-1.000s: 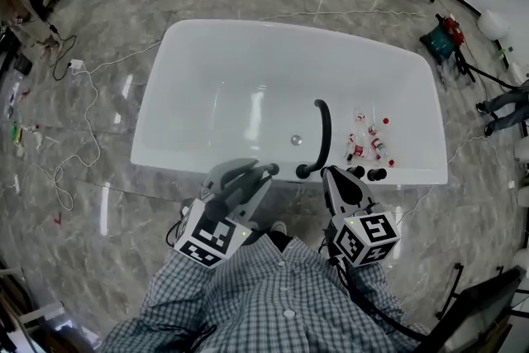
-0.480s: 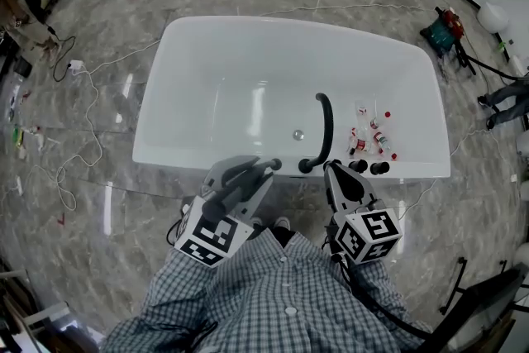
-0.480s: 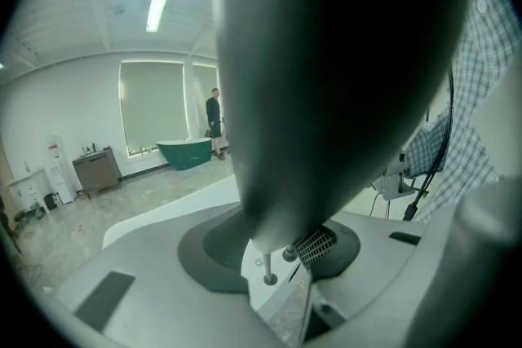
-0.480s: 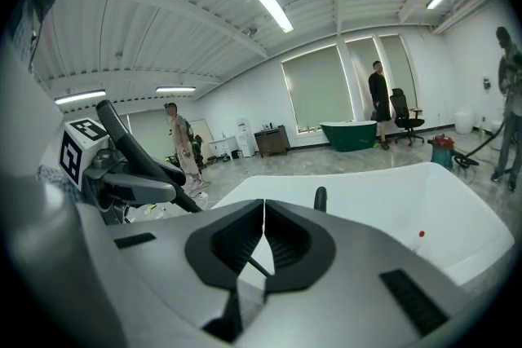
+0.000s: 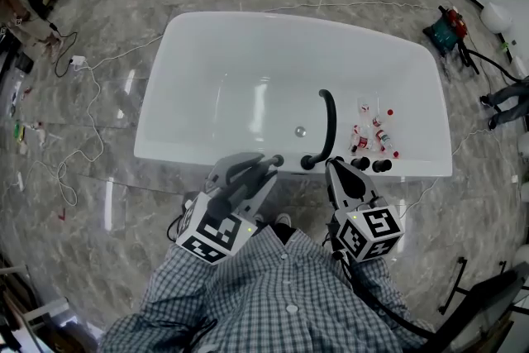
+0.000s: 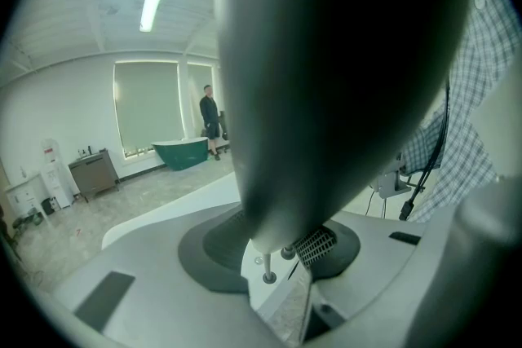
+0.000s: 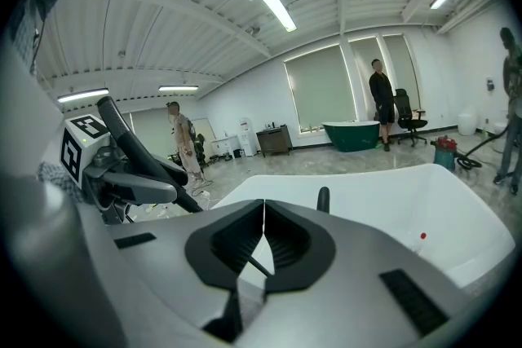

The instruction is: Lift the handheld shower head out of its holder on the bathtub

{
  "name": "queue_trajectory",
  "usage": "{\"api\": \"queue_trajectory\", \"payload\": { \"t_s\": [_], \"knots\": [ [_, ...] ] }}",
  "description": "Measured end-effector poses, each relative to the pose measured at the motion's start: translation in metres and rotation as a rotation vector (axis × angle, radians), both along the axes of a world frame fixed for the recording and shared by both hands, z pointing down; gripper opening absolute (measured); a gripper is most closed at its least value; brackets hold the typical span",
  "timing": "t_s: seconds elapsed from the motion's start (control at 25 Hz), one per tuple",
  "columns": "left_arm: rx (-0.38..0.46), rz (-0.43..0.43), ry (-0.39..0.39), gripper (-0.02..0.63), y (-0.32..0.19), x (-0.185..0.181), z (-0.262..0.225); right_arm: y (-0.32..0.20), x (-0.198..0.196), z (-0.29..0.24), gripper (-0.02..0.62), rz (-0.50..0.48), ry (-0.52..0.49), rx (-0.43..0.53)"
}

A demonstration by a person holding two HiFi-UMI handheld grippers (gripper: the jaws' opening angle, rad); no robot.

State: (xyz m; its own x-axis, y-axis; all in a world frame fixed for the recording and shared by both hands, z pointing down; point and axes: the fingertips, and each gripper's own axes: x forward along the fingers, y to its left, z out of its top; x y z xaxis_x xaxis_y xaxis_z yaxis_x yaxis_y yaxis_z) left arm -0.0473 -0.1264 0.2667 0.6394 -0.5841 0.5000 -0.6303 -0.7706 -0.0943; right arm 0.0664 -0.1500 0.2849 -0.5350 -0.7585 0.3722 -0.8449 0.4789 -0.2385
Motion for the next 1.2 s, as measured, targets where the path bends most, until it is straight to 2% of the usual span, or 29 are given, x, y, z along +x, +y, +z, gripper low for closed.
{"api": "queue_trajectory", "payload": {
  "t_s": [0.56, 1.2],
  "knots": [
    [-0.006, 0.013, 0.003, 0.126, 0.0042, 0.0014, -0.0006, 0.0060, -0.0024, -0.0005, 0.018, -0.003, 0.016, 0.001],
    [0.014, 0.027, -0.033, 0.126, 0.0077, 0.0041, -0.0017, 0.0085, -0.0022, 0.0010, 0.017, -0.013, 0.016, -0.008]
  ]
}}
